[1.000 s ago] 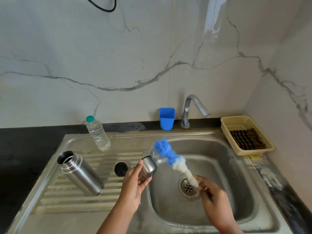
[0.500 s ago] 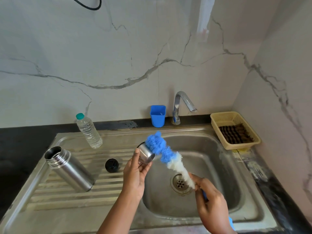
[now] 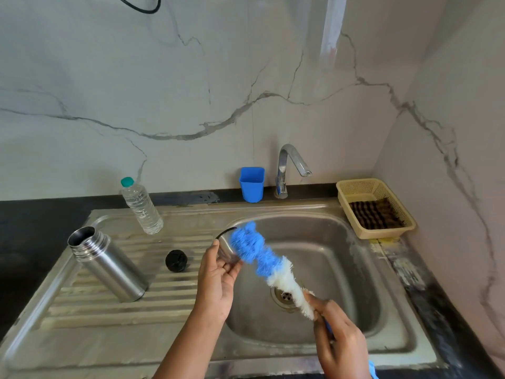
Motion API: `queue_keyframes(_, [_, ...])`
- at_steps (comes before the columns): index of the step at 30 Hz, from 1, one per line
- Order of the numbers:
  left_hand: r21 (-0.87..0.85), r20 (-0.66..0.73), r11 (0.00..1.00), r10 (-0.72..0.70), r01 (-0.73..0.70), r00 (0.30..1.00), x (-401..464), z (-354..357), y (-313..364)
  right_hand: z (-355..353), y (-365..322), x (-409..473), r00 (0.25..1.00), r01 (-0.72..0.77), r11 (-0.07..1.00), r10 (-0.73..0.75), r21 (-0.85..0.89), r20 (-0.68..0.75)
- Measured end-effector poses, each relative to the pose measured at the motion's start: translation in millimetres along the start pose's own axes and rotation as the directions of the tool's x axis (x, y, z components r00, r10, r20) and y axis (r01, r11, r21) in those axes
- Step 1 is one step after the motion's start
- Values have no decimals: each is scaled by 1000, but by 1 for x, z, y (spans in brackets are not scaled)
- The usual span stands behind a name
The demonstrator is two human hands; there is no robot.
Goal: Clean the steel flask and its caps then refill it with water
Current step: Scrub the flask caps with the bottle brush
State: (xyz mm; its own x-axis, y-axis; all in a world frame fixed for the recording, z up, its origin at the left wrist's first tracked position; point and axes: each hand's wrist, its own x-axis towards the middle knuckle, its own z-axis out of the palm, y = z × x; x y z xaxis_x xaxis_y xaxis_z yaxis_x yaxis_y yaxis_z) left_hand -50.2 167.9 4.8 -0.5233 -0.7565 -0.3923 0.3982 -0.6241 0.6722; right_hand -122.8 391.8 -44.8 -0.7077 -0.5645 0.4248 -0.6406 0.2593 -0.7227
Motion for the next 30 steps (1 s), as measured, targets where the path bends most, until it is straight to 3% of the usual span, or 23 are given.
queue_keyframes(8, [-44, 171, 999, 22, -15, 985, 1, 2, -3, 0, -2, -5, 1000, 10, 999, -10, 52, -11])
queue_keyframes(11, [-46, 202, 999, 3, 7, 979, 3, -1, -4, 2, 4, -4, 997, -70, 995, 72, 65, -24])
queue_keyframes(17, [-41, 156, 997, -52, 59, 986, 0, -3, -6, 3, 2, -7, 1000, -20, 999, 21, 38, -19])
queue_keyframes(25, [-61, 262, 998, -7, 23, 965, -1, -8, -3, 3, 1, -11, 999, -34, 999, 34, 3, 4])
queue_keyframes(30, [-70, 187, 997, 31, -18, 982, -7, -7, -5, 2, -6, -18, 999, 25, 1000, -26, 17, 33])
